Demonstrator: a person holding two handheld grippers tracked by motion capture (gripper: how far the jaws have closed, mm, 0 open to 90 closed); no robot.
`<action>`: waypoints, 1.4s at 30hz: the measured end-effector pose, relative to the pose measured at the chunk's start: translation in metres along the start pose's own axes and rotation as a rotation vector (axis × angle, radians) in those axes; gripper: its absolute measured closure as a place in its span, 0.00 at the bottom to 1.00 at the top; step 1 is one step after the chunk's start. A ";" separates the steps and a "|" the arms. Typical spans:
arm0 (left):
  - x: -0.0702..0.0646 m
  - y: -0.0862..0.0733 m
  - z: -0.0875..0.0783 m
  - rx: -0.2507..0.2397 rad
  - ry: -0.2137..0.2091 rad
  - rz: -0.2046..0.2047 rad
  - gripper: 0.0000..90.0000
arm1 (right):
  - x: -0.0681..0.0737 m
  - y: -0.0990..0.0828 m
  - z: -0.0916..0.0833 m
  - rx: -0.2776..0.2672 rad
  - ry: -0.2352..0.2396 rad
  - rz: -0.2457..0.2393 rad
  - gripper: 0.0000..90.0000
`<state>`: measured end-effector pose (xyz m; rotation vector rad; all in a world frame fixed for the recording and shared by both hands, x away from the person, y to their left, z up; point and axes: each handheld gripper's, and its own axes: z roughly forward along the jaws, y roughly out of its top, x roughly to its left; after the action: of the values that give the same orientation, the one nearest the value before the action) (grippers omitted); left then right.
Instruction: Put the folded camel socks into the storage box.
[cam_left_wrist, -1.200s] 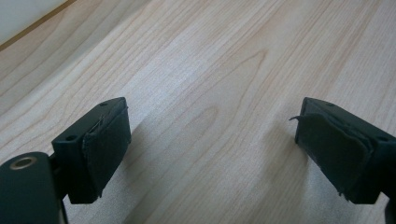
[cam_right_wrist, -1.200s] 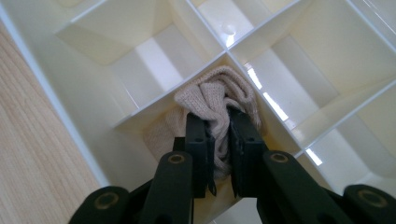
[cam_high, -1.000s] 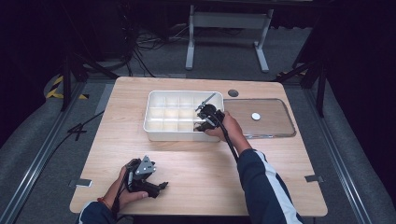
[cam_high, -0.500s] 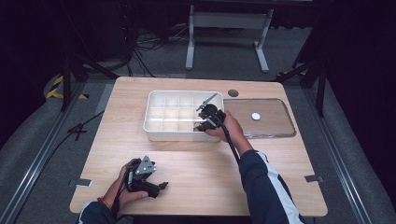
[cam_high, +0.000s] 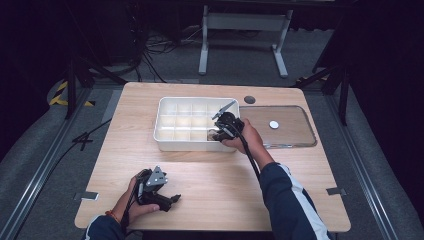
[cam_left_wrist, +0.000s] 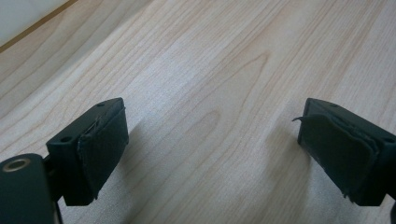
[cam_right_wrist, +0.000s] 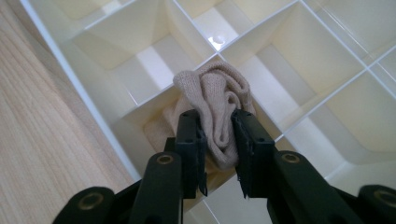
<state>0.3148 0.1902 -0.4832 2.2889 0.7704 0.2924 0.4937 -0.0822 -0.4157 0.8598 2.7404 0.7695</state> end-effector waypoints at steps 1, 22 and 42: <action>0.000 0.000 0.000 0.000 -0.001 -0.007 0.10 | -0.001 0.000 -0.001 -0.005 0.003 0.000 0.81; -0.001 0.000 0.000 0.001 -0.006 -0.016 0.10 | 0.004 -0.008 -0.029 -0.073 -0.024 -0.036 0.71; -0.001 0.000 0.000 0.002 -0.005 -0.013 0.10 | 0.019 -0.013 -0.065 -0.120 -0.070 -0.087 0.60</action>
<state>0.3139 0.1899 -0.4835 2.2851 0.7831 0.2796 0.4520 -0.1081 -0.3674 0.7244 2.6211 0.8591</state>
